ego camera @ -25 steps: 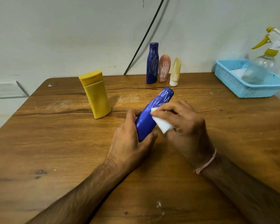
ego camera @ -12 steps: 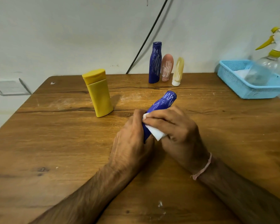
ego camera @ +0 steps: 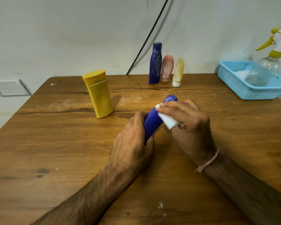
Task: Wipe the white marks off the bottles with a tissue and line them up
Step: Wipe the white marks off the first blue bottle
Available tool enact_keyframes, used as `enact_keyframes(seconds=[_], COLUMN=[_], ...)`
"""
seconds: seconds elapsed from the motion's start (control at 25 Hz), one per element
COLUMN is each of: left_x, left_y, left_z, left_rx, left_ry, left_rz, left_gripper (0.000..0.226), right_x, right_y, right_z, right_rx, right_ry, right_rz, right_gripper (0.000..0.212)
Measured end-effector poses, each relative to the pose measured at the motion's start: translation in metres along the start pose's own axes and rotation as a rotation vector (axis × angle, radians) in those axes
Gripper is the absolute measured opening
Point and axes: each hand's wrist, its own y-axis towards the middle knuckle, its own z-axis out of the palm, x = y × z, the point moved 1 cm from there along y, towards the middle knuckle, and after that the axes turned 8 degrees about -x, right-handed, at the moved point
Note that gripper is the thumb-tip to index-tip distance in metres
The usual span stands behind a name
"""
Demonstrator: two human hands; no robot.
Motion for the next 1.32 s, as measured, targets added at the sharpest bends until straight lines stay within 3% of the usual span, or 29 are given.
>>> enact_keyframes(seconds=[0.12, 0.28, 0.36, 0.44, 0.52, 0.72, 0.88, 1.0, 1.16, 1.32], left_x=[0.002, 0.002, 0.002, 0.005, 0.009, 0.02, 0.022, 0.024, 0.021, 0.021], left_y=[0.0, 0.0, 0.001, 0.002, 0.003, 0.008, 0.012, 0.012, 0.012, 0.012], left_z=[0.001, 0.001, 0.001, -0.001, -0.002, 0.002, 0.004, 0.005, 0.003, 0.003], left_rx=[-0.018, 0.016, -0.019, -0.041, -0.005, 0.022, 0.007, 0.018, 0.055, 0.041], left_ry=[-0.006, -0.008, -0.036, -0.108, -0.208, -0.547, -0.653, -0.663, -0.601, -0.61], left_rz=[-0.001, -0.031, -0.055, -0.125, -0.23, -0.476, -0.517, -0.518, -0.506, -0.528], left_gripper=[0.047, 0.052, 0.05, 0.049, 0.048, 0.048, 0.052, 0.053, 0.054, 0.052], right_x=[0.01, -0.005, 0.007, 0.006, -0.009, 0.0, -0.021, -0.011, -0.024, -0.014], right_y=[-0.006, 0.0, -0.007, -0.006, 0.001, -0.006, 0.002, -0.002, 0.005, -0.002], right_z=[0.006, 0.0, 0.004, 0.003, -0.004, -0.001, -0.006, -0.004, -0.007, 0.0], right_rx=[0.052, 0.003, 0.057, 0.065, 0.018, 0.088, -0.017, 0.024, -0.042, 0.054], right_ry=[0.062, 0.018, 0.083, 0.093, 0.037, 0.124, 0.003, 0.054, -0.034, 0.032], right_rz=[-0.107, 0.012, -0.088, -0.122, -0.022, -0.114, 0.066, -0.077, 0.048, -0.101], right_gripper=[0.033, 0.043, 0.038, 0.041, 0.048, 0.033, 0.041, 0.032, 0.039, 0.034])
